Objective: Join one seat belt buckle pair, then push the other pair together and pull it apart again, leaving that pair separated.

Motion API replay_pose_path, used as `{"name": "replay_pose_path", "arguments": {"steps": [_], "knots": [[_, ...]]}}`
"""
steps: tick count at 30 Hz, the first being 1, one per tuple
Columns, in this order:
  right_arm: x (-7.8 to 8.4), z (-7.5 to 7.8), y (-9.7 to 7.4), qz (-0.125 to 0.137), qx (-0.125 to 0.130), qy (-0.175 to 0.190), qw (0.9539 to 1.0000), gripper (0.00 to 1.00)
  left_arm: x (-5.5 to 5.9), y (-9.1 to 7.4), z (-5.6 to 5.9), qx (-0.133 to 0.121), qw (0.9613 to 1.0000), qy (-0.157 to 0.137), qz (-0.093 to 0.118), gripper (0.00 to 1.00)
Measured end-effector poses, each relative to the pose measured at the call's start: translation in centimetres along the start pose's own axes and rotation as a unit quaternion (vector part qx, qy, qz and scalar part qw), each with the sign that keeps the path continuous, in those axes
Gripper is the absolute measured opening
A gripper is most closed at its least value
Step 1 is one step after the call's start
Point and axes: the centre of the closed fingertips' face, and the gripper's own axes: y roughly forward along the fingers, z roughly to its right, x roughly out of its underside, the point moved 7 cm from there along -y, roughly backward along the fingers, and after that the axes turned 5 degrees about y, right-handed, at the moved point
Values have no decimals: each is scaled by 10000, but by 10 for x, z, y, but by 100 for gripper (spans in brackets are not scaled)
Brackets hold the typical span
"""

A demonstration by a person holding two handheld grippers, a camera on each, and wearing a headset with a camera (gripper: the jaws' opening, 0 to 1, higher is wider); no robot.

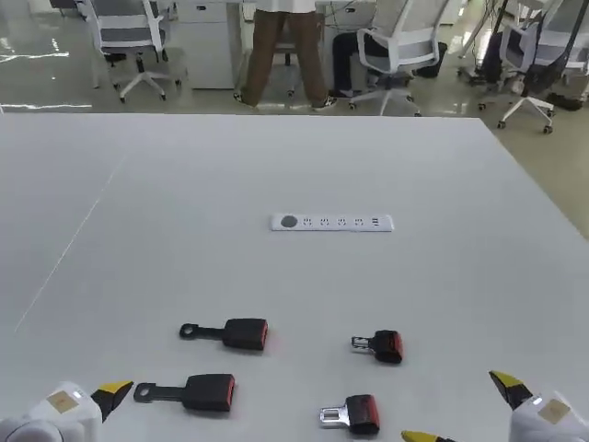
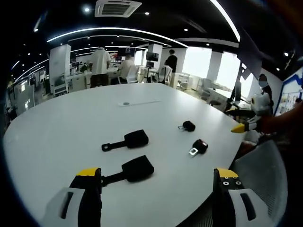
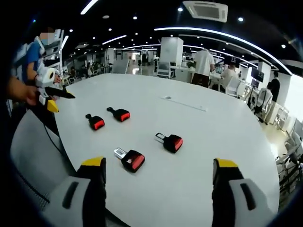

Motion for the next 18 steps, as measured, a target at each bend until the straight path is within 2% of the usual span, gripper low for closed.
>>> {"name": "replay_pose_path", "arguments": {"steps": [3, 6, 11, 18], "knots": [[4, -2, 1, -65, -1, 118, 9999, 95, 1, -2, 2, -34, 10000, -23, 9, 100], [5, -7, 2, -20, 21, -67, 10000, 95, 1, -5, 3, -75, 10000, -45, 45, 100], [10, -9, 8, -116, -42, -28, 9999, 94, 2, -8, 1, -136, 9998, -89, 99, 100], [10, -10, 12, -140, -131, -49, 9998, 94, 3, -10, 2, -190, 9998, 8, 12, 100]]}}
